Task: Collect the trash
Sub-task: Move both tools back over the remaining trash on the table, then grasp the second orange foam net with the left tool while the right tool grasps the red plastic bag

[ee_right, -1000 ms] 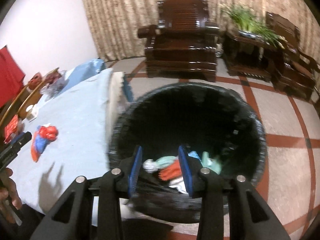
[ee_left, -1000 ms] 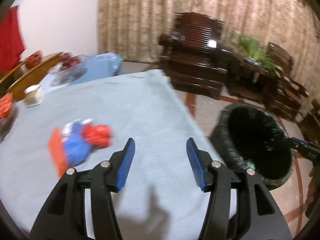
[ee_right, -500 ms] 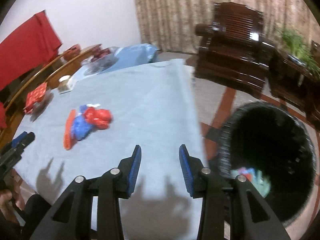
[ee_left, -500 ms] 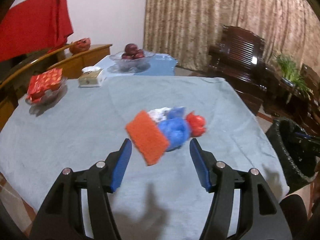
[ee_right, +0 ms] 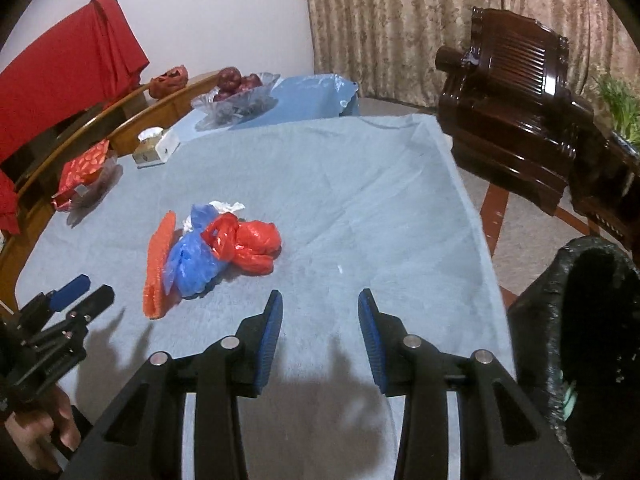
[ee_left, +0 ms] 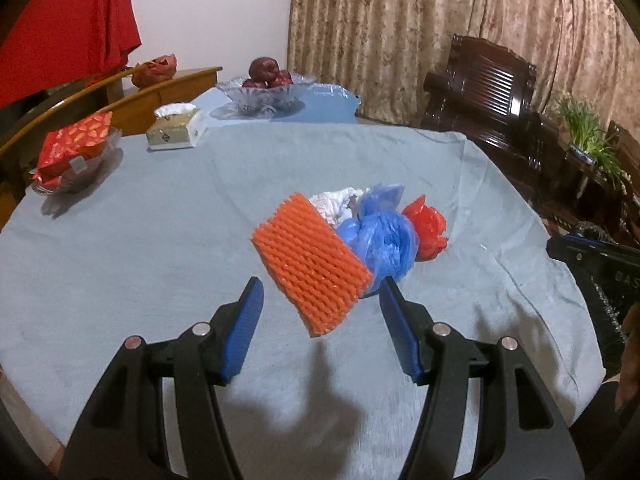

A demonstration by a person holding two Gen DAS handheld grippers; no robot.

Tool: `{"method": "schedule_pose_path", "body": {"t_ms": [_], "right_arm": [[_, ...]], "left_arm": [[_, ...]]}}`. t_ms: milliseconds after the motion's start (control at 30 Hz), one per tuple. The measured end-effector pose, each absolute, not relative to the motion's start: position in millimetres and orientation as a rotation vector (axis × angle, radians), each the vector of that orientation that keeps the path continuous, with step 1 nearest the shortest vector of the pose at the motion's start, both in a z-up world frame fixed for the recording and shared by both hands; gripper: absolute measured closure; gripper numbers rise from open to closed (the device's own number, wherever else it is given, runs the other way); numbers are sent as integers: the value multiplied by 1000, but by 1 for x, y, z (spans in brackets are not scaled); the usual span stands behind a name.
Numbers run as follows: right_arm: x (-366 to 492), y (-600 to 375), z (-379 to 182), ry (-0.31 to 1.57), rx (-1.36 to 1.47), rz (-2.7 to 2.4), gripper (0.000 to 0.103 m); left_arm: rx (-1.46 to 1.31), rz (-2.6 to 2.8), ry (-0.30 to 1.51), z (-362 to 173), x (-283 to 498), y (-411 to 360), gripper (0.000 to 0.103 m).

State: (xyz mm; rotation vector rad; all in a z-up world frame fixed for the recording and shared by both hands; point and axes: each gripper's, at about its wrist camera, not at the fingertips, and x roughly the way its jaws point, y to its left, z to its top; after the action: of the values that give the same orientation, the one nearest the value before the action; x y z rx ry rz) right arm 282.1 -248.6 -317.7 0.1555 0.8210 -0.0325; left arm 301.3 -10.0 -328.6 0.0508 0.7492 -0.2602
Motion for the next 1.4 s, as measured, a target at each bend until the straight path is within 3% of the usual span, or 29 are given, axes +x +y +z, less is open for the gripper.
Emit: {"method": "schedule_pose_path", "body": {"t_ms": [200,433,533,1167,1400], "right_arm": [[295,-249,-333,848,150,-32,64],[309,-247,-342,865,151,-27,64],[313,-242,-344,870,149,-18,64],[349,-188,-341,858,129,78,65],[368,-176,-349,871,123,90,74]], "left_arm": [[82,-291,776,-351,314,-24,44],[92,-293,848,-377,336,-19,72],[81,-318,856,-380,340,-15,96],[58,-306,714,-331,344,16,99],[51,-289,726,-336,345,30,99]]}}
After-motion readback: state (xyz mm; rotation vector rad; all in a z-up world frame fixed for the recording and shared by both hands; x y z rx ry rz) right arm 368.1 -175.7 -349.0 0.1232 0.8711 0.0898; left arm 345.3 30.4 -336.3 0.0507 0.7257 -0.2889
